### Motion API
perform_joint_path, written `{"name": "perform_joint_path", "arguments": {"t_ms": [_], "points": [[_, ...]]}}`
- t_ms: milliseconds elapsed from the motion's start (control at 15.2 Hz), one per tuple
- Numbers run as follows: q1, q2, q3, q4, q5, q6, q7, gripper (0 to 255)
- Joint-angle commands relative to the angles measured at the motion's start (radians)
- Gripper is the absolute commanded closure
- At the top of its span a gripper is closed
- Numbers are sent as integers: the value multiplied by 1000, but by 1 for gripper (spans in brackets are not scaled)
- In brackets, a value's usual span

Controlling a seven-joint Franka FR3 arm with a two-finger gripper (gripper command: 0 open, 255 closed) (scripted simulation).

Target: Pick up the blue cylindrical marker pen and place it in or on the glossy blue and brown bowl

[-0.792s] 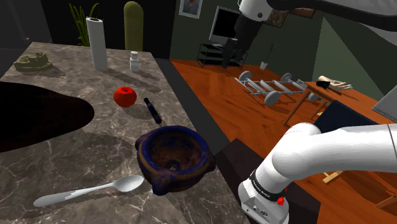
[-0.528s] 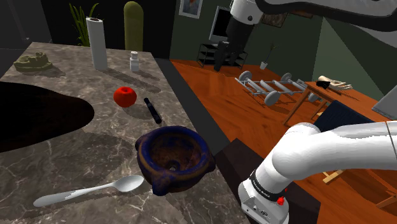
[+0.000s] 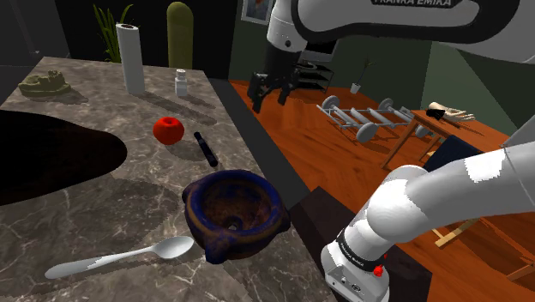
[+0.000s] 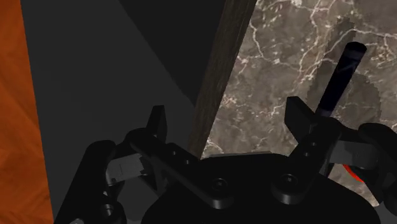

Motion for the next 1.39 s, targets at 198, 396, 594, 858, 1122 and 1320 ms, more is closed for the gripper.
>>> {"name": "perform_joint_path", "arguments": {"t_ms": [198, 396, 594, 858, 1122, 1320], "points": [[-4, 157, 95, 56, 22, 72, 157, 0], [-8, 260, 146, 103, 18, 109, 251, 0], [-11, 373, 193, 161, 0, 142, 349, 0], [-5, 503, 233, 238, -36, 169, 457, 0], [-5, 519, 234, 199, -44, 222, 463, 0], [-5, 536, 235, 166, -54, 269, 470, 0]]}}
